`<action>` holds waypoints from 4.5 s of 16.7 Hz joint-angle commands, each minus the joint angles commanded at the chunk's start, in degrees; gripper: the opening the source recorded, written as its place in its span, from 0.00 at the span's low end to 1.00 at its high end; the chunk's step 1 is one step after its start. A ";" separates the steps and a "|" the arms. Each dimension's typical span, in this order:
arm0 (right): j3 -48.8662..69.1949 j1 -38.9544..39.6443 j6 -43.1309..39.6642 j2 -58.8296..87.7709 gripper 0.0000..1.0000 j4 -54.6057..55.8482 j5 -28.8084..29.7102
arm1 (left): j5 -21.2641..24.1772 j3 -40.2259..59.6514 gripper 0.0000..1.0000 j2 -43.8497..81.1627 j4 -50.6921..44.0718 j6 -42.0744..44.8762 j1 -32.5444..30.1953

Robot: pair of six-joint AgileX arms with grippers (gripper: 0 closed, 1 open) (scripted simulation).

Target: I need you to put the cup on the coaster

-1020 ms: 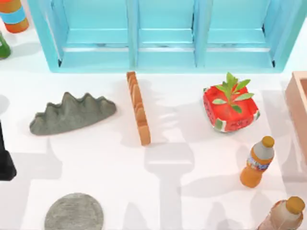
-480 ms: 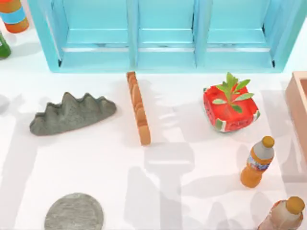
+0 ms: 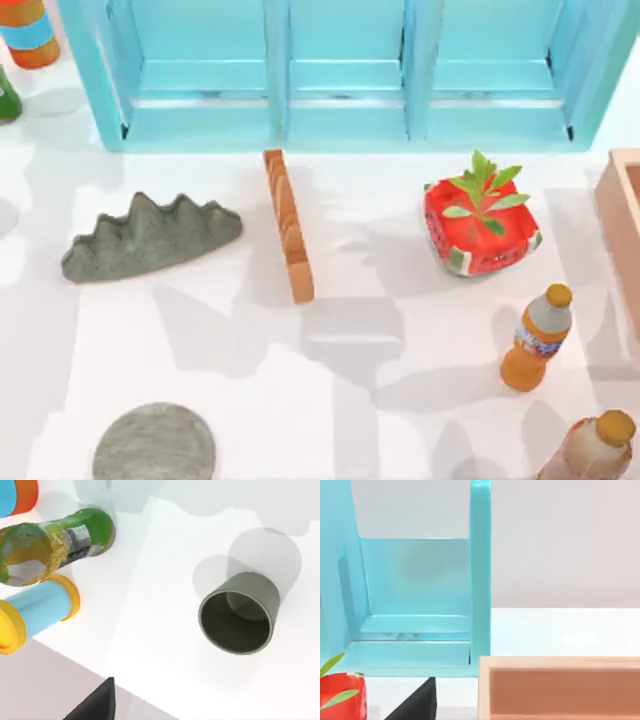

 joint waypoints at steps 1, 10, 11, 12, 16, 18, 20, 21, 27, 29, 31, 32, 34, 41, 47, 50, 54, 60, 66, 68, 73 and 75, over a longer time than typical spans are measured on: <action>0.00 0.00 0.00 0.00 1.00 0.00 0.00 | 0.05 3.99 1.00 4.61 -3.43 3.65 0.89; 0.00 0.00 0.00 0.00 1.00 0.00 0.00 | 3.59 28.13 1.00 29.66 -23.29 22.48 9.10; 0.00 0.00 0.00 0.00 1.00 0.00 0.00 | 3.91 29.22 1.00 30.63 -24.06 23.05 9.57; 0.00 0.00 0.00 0.00 1.00 0.00 0.00 | 4.08 29.81 1.00 31.15 -24.47 23.30 9.84; 0.00 0.00 0.00 0.00 1.00 0.00 0.00 | 4.13 29.97 1.00 31.28 -24.59 23.37 9.91; 0.00 0.00 0.00 0.00 1.00 0.00 0.00 | 4.06 29.66 1.00 31.19 -24.29 23.29 9.65; 0.00 0.00 0.00 0.00 1.00 0.00 0.00 | 4.13 27.62 1.00 31.41 -22.25 23.23 9.76; 0.00 0.00 0.00 0.00 1.00 0.00 0.00 | 4.14 25.78 1.00 31.56 -20.36 23.23 9.78; 0.00 0.00 0.00 0.00 1.00 0.00 0.00 | 4.15 11.80 1.00 32.89 -4.66 23.49 10.01; 0.00 0.00 0.00 0.00 1.00 0.00 0.00 | 4.15 10.21 1.00 33.08 -3.02 23.53 10.05; 0.00 0.00 0.00 0.00 1.00 0.00 0.00 | 4.15 10.17 1.00 33.09 -2.99 23.53 10.05; 0.00 0.00 0.00 0.00 1.00 0.00 0.00 | 4.15 10.17 1.00 33.09 -2.99 23.53 10.05; 0.00 0.00 0.00 0.00 1.00 0.00 0.00 | 4.15 10.17 0.85 33.09 -2.99 23.53 10.05; 0.00 0.00 0.00 0.00 1.00 0.00 0.00 | 4.15 10.17 0.32 33.09 -2.99 23.53 10.05; 0.00 0.00 0.00 0.00 1.00 0.00 0.00 | 4.15 10.17 0.00 33.09 -2.99 23.53 10.05; 0.00 0.00 0.00 0.00 1.00 0.00 0.00 | 4.15 10.17 0.00 33.09 -2.99 23.53 10.05; 0.00 0.00 0.00 0.00 1.00 0.00 0.00 | 4.15 10.18 0.00 33.05 -2.98 23.58 9.89; 0.00 0.00 0.00 0.00 1.00 0.00 0.00 | 1.02 6.03 0.00 29.54 -2.25 14.79 7.25; 0.00 0.00 0.00 0.00 1.00 0.00 0.00 | -4.43 -6.35 0.00 20.56 -1.97 -15.49 -2.29; 0.00 0.00 0.00 0.00 1.00 0.00 0.00 | -5.32 -11.16 0.00 17.31 -2.61 -29.30 -6.76; 0.00 0.00 0.00 0.00 1.00 0.00 0.00 | -4.20 -23.14 0.00 8.46 -3.95 -66.30 -19.84; 0.00 0.00 0.00 0.00 1.00 0.00 0.00 | -2.74 -27.48 0.00 4.29 -3.84 -80.20 -25.25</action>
